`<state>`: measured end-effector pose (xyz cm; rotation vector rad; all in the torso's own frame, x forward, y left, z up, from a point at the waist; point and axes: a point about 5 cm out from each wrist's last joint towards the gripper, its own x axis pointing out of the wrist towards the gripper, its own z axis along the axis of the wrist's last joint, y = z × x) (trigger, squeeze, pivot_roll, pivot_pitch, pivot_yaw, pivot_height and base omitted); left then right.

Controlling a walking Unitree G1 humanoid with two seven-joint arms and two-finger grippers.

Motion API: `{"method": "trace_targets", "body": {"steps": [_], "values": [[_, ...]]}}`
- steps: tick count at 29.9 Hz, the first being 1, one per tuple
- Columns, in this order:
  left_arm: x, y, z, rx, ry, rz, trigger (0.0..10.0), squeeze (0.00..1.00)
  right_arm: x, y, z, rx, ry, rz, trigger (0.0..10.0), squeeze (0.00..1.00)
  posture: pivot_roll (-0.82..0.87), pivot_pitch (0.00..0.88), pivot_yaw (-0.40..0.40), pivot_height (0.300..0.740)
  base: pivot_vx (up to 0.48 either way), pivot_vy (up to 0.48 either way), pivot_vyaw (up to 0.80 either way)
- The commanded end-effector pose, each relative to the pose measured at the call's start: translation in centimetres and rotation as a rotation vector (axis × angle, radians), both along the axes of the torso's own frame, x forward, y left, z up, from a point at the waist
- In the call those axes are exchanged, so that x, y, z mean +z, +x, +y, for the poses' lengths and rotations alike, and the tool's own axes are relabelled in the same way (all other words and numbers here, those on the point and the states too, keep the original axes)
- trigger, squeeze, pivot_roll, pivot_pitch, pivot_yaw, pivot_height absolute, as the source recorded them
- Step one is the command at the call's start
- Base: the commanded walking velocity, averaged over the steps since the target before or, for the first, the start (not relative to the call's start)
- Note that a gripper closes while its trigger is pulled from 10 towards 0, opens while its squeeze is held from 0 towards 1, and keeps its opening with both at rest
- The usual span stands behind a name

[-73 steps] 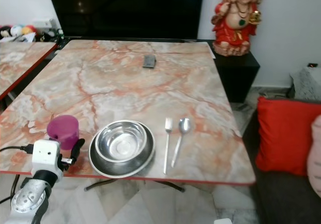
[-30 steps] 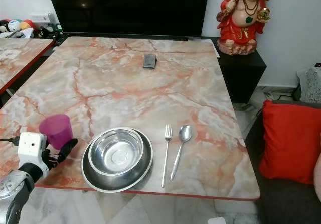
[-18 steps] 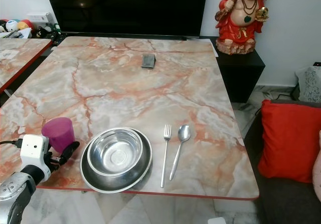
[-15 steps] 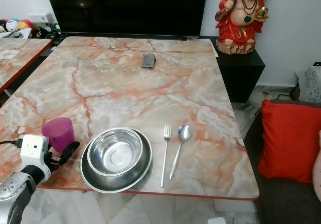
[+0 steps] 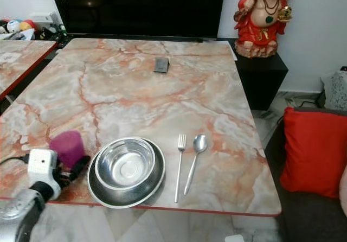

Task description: Setting the table

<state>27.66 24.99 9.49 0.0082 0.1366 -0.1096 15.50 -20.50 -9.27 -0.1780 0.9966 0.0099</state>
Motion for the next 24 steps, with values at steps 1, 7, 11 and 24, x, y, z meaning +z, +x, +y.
{"method": "trace_targets", "body": {"steps": [1,7,11,24], "values": [[-0.6,-0.3,0.6,0.046,-0.014,0.02,10.0,0.0,-0.1,-0.4,-0.2,0.004,-0.008,0.018,10.0,0.0,0.02,0.106,-0.015,0.74,0.0,0.0,0.0],[0.5,-0.2,1.6,0.098,0.007,-0.036,10.0,0.0,-0.1,-0.4,-0.2,0.007,-0.008,0.018,10.0,0.0,0.02,0.107,-0.016,0.74,0.0,0.0,0.0],[0.3,-0.3,1.7,0.087,0.018,-0.024,10.0,0.0,-0.1,-0.4,-0.2,0.008,-0.007,0.018,10.0,0.0,0.02,0.107,-0.016,0.74,0.0,0.0,0.0],[-0.4,-0.6,-0.1,-0.029,0.014,0.003,10.0,0.0,-0.1,-0.4,-0.2,0.008,-0.009,0.018,10.0,0.0,0.02,0.104,-0.015,0.74,0.0,0.0,0.0]]}}
